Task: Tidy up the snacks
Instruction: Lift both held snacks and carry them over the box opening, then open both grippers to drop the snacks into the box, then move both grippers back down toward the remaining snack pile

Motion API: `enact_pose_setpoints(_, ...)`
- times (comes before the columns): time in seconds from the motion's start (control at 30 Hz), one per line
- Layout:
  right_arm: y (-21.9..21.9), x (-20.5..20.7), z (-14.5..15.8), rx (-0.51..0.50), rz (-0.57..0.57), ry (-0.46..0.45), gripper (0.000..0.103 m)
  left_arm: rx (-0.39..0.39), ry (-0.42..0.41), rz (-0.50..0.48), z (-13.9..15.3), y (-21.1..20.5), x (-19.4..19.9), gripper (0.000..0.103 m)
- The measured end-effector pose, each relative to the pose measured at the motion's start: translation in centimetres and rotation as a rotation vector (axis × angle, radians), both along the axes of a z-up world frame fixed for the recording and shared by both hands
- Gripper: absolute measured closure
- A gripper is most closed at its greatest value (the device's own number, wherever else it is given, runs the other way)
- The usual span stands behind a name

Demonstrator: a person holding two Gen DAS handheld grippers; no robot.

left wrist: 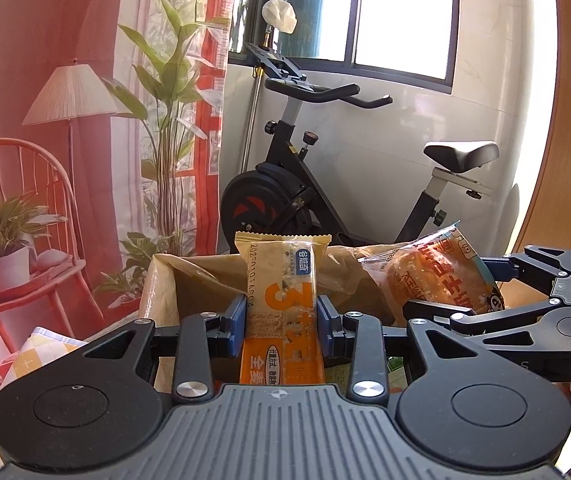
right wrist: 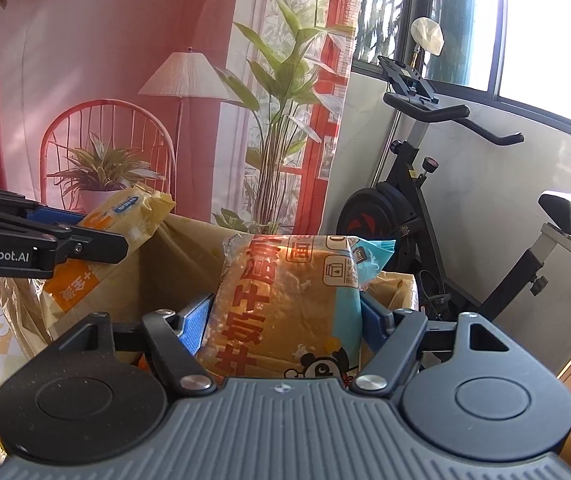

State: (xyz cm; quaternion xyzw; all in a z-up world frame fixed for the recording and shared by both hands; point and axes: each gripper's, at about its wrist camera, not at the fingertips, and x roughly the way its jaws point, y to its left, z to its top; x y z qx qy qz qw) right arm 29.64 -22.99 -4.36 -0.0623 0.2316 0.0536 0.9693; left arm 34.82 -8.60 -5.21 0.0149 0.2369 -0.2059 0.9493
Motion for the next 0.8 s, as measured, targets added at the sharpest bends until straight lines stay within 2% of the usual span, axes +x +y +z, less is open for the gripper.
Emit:
enact_pose_setpoints(0.3, 0.3, 0.8, -0.5, 0.024, 0.018, 0.032, 0.027, 0.025, 0.006, 0.000, -0.5, -0.8, 0.4, 0.065)
enact_pose_setpoints(0.33, 0.3, 0.9, -0.6, 0.023, 0.019, 0.039, 0.027, 0.024, -0.002, 0.003, -0.4, -0.8, 0.4, 0.063)
enact_pose_setpoints(0.37, 0.4, 0.9, -0.6, 0.026, 0.014, 0.036, 0.027, 0.025, -0.005, 0.009, -0.3, -0.7, 0.4, 0.055)
enact_pose_setpoints(0.43, 0.1, 0.8, -0.4, 0.042, 0.004, 0.028, 0.018, 0.025, -0.015, 0.025, 0.1, -0.5, 0.3, 0.048)
enact_pose_setpoints(0.5, -0.1, 0.6, -0.1, 0.057, -0.002, 0.025, 0.015, 0.015, -0.016, 0.021, 0.5, -0.2, 0.2, 0.048)
enact_pose_setpoints(0.8, -1.0, -2.7, 1.9, 0.118, -0.001, 0.017, 0.017, 0.003, -0.022, 0.024, 2.5, 1.1, -3.1, 0.048)
